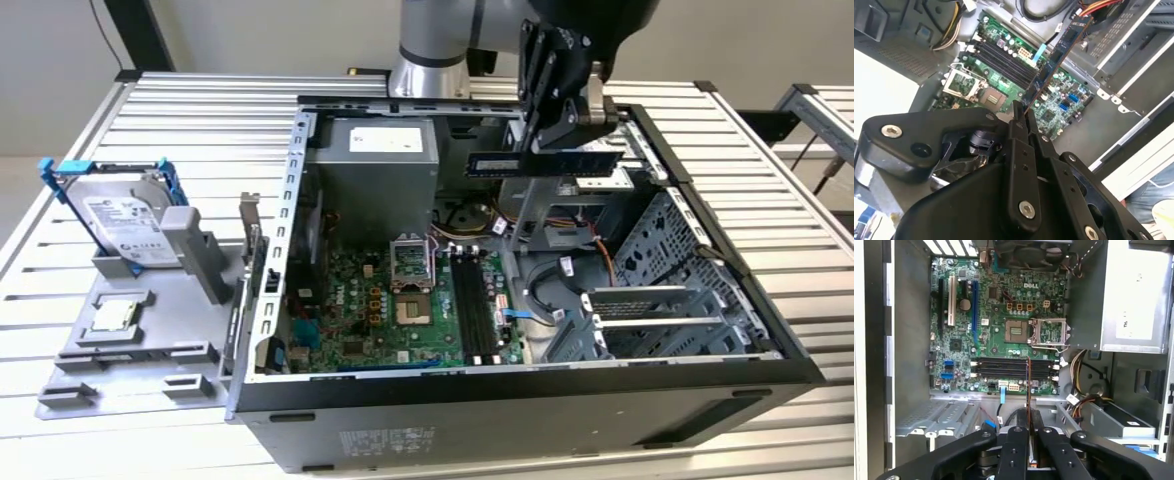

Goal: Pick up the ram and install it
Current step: 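Insert the ram into the slot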

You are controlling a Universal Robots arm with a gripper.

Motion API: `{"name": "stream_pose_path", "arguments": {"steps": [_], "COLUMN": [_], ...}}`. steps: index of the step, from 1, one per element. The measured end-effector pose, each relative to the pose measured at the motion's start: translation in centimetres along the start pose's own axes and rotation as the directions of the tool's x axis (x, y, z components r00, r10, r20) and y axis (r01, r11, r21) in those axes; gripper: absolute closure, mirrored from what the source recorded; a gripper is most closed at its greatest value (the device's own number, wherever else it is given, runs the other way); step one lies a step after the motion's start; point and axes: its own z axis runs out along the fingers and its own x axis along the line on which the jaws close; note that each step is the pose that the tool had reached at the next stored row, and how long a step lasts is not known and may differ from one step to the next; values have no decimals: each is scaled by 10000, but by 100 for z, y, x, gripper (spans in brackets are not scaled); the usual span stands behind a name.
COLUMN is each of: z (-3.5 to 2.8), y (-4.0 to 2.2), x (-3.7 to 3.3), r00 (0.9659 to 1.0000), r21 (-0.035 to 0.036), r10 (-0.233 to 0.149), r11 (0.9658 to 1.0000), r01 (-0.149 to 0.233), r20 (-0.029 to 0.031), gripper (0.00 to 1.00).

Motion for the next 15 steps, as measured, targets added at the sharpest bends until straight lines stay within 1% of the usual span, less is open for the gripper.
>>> {"name": "stream_pose_path", "arguments": {"steps": [2, 4, 15], "z": [1, 1, 1], "y": [-1, -2, -1], "x": [-31, -46, -48], "r00": [10000, 10000, 10000], "r21": [0, 0, 0], "r10": [1, 0, 0], "r11": [10000, 10000, 10000], "r01": [-1, 0, 0], "r20": [-1, -1, 0], "gripper": [100, 100, 100]}}
